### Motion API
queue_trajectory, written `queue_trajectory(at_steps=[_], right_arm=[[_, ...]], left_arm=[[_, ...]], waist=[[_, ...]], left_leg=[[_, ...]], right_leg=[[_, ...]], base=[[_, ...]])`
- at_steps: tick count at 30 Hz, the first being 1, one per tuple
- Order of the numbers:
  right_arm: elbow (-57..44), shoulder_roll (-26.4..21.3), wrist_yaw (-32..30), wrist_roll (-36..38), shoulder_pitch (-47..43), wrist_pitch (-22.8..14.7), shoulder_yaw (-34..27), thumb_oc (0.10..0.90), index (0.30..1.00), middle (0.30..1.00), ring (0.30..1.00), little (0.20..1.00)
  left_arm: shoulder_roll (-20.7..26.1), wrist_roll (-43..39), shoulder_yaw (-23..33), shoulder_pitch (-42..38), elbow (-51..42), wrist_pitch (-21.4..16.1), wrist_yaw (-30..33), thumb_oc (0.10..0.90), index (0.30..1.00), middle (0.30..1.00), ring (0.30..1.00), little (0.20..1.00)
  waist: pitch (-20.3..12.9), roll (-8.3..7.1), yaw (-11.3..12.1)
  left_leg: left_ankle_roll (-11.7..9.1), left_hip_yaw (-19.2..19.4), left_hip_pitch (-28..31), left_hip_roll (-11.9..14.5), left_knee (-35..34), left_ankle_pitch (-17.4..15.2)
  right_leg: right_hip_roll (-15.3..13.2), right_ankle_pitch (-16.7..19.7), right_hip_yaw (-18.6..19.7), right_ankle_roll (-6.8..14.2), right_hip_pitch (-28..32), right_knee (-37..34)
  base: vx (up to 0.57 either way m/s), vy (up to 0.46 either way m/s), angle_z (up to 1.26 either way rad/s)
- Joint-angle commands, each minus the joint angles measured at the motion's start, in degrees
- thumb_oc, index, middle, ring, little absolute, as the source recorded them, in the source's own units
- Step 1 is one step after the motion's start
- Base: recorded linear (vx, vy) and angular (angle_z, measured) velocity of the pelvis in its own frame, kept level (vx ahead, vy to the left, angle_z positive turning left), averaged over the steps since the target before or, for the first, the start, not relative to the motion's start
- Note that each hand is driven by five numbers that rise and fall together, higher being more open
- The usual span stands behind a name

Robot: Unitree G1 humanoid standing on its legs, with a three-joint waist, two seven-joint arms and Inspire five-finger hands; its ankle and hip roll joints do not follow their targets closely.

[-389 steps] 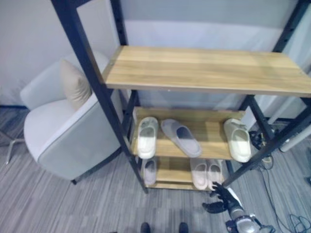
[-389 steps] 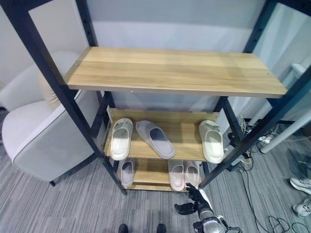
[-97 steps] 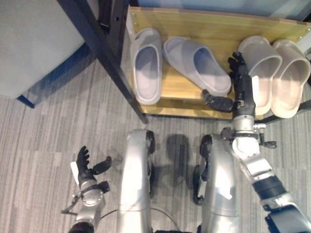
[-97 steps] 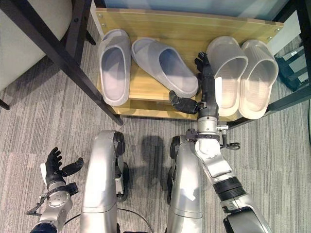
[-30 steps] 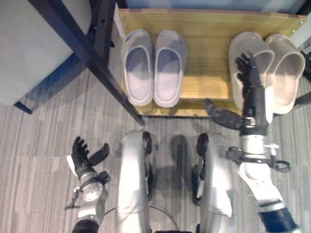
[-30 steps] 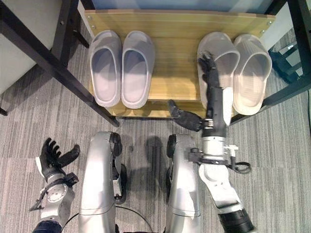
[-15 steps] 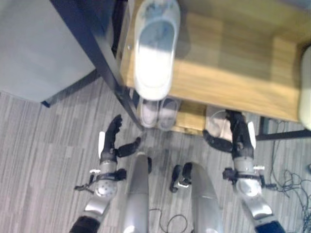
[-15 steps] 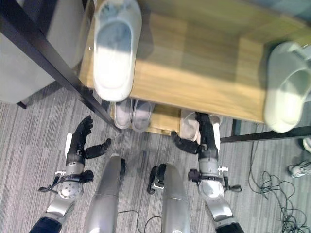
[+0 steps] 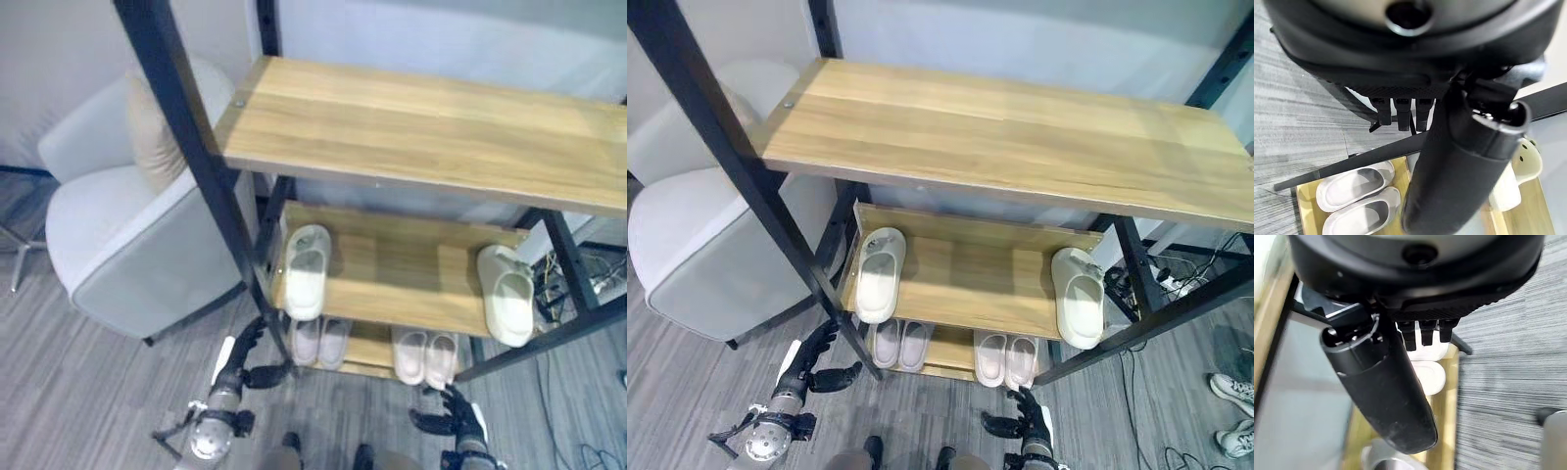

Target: Arrange the slippers neatly on the shoe rack.

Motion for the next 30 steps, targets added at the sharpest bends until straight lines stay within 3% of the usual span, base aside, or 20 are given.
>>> queue_trajectory(at_steps=[1, 2, 7, 12, 14, 20, 25, 30], right_arm=[[-1.80, -3.65, 0.34, -2.51, -0.34, -1.38, -0.40, 0.800, 0.900, 0.900, 0.900, 0.900], [0.43, -3.46, 0.72, -2.14, 0.02, -0.82, -0.67, 0.800, 0.900, 0.900, 0.900, 0.900], [1.17, -3.12, 1.65, -0.07, 0.41, 0.14, -1.01, 0.800, 0.900, 0.900, 0.900, 0.900], [2.11, -3.30, 2.50, 0.62, 0.53, 1.05, -0.87, 0.800, 0.900, 0.900, 0.900, 0.900], [2.57, -3.63, 3.92, 0.69, 0.60, 2.11, 0.02, 0.800, 0.900, 0.900, 0.900, 0.900], [2.24, -4.22, 5.06, 0.99, -0.81, 2.95, 1.38, 0.800, 0.900, 0.900, 0.900, 0.900], [-0.22, -5.24, 4.59, 0.85, -1.66, 3.44, 1.99, 0.800, 0.900, 0.900, 0.900, 0.900], [-0.63, -5.66, 4.76, 0.88, -2.09, 3.62, 2.59, 0.800, 0.900, 0.900, 0.900, 0.900]], left_arm=[[-0.07, -0.83, -3.67, -3.32, -10.33, -7.00, -6.65, 0.800, 0.900, 0.900, 0.900, 0.900], [-0.02, -3.13, -4.94, -2.82, -12.02, -6.35, -9.56, 0.800, 0.900, 0.900, 0.900, 0.900], [-0.73, -15.08, -8.52, -2.38, -16.36, -2.44, -17.54, 0.800, 0.900, 0.900, 0.900, 0.900], [0.29, -19.34, -11.09, -3.28, -20.40, 0.67, -21.98, 0.800, 0.900, 0.900, 0.900, 0.900], [0.72, -22.79, -15.14, -6.31, -23.53, 4.04, -25.83, 0.800, 0.900, 0.900, 0.900, 0.900], [-2.22, -27.00, -21.16, -12.84, -22.74, 6.83, -27.50, 0.800, 0.900, 0.900, 0.900, 0.900], [-6.74, -33.45, -26.66, -19.98, -20.87, 8.72, -25.93, 0.800, 0.900, 0.900, 0.900, 0.900], [-9.41, -33.02, -29.40, -24.31, -17.66, 9.82, -24.87, 0.800, 0.900, 0.900, 0.900, 0.900]], waist=[[-3.94, 1.57, -0.87], [-5.09, 2.13, -1.37], [-6.14, 3.40, -3.05], [-6.53, 4.15, -3.90], [-6.22, 4.83, -5.24], [-5.13, 5.78, -6.64], [-3.85, 7.46, -8.78], [-3.23, 8.45, -9.79]], left_leg=[[-0.58, -1.49, 1.79, 1.40, -5.13, 0.74], [-0.69, -1.54, 3.33, 1.37, -7.87, 1.72], [-1.37, -1.13, 3.06, 0.77, -7.95, 2.21], [-1.92, -0.73, 2.82, 0.64, -7.95, 2.21], [-2.02, -0.09, 3.42, 0.95, -7.95, 1.93], [-2.02, 1.14, 3.83, 1.01, -7.95, 1.55], [-2.21, 2.67, 2.95, 1.02, -7.95, 1.64], [-2.35, 3.61, 2.96, 1.47, -7.95, 1.79]], right_leg=[[-1.26, 3.24, 1.05, 5.01, 0.04, -3.66], [-0.78, 3.70, 1.14, 4.96, 2.03, -6.56], [-0.21, 4.60, 0.91, 4.64, 5.05, -10.84], [0.01, 4.89, 0.69, 4.59, 6.00, -12.53], [0.30, 4.73, 1.68, 4.37, 6.41, -12.46], [0.39, 4.70, 2.87, 4.30, 5.97, -12.57], [0.30, 5.08, 3.69, 4.35, 4.78, -12.59], [0.80, 5.08, 4.64, 4.16, 4.11, -12.56]], base=[[0.09, -0.128, -0.08], [0.03, -0.103, -0.07], [0.00, -0.086, 0.06], [0.00, -0.044, 0.03], [0.01, -0.068, 0.00], [0.01, -0.030, -0.07], [0.00, -0.013, -0.10], [0.00, -0.037, -0.07]])
